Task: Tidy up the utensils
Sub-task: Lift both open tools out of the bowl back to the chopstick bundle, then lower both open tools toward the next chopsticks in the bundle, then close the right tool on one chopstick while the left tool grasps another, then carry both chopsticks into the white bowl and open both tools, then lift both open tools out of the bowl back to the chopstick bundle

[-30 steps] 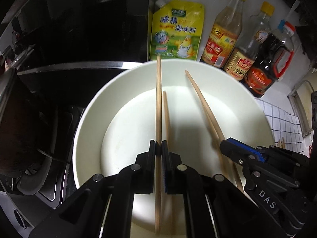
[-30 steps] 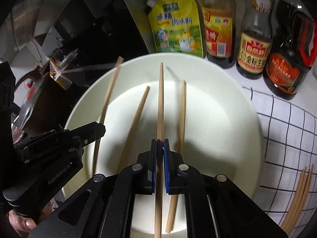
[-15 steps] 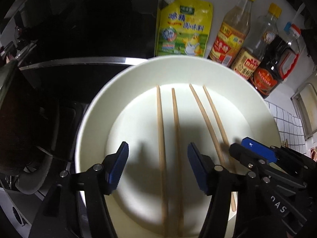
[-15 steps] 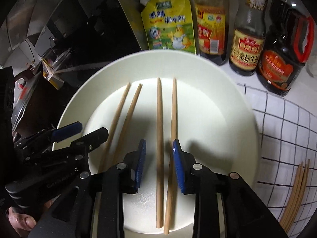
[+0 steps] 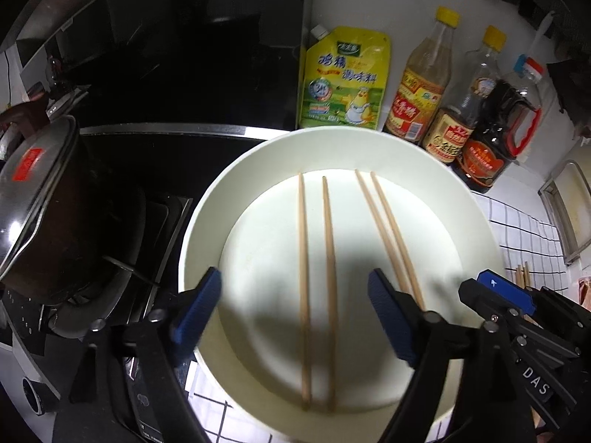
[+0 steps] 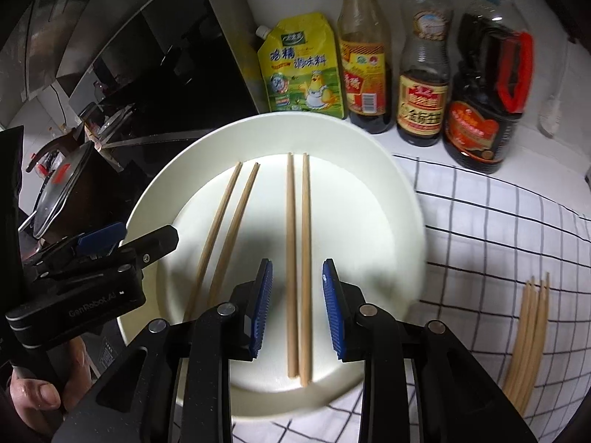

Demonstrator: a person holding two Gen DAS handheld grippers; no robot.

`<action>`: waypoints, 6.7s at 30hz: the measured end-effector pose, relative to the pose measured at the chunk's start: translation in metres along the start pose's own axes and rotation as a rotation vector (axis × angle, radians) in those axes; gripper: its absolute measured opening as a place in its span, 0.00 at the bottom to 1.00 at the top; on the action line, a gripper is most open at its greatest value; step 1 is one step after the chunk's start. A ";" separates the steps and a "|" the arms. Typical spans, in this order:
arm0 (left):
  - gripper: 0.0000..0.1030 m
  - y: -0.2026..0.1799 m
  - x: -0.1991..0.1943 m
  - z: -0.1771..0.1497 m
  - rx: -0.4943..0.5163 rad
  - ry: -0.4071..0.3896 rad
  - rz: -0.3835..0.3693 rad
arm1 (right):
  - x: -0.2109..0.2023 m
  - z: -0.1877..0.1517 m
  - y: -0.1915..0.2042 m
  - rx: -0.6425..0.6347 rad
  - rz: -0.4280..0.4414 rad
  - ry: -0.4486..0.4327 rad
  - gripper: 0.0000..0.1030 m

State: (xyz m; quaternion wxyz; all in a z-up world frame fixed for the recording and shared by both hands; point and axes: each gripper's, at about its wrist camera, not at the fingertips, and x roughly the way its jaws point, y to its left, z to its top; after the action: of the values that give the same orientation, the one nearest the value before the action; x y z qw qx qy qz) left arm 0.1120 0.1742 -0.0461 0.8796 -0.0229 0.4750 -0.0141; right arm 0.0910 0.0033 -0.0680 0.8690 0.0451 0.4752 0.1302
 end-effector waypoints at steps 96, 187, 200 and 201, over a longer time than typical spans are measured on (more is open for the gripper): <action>0.95 -0.277 0.052 -0.143 0.249 0.133 -0.120 | -0.065 -0.159 -0.254 0.139 -0.279 0.039 0.38; 0.48 -0.011 0.048 0.001 0.059 0.079 -0.069 | 0.052 0.014 0.004 -0.012 0.030 0.063 0.21; 0.67 -0.014 0.010 -0.008 0.041 0.041 -0.048 | 0.002 -0.004 -0.010 0.008 0.007 0.007 0.28; 0.67 -0.016 0.007 -0.009 0.043 0.038 -0.052 | -0.004 -0.006 -0.012 0.011 0.005 0.001 0.28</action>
State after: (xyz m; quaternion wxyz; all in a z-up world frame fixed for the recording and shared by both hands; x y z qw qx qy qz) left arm 0.1085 0.1578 -0.0560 0.8700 -0.0159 0.4905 -0.0475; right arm 0.0859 -0.0099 -0.0710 0.8681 0.0508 0.4764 0.1299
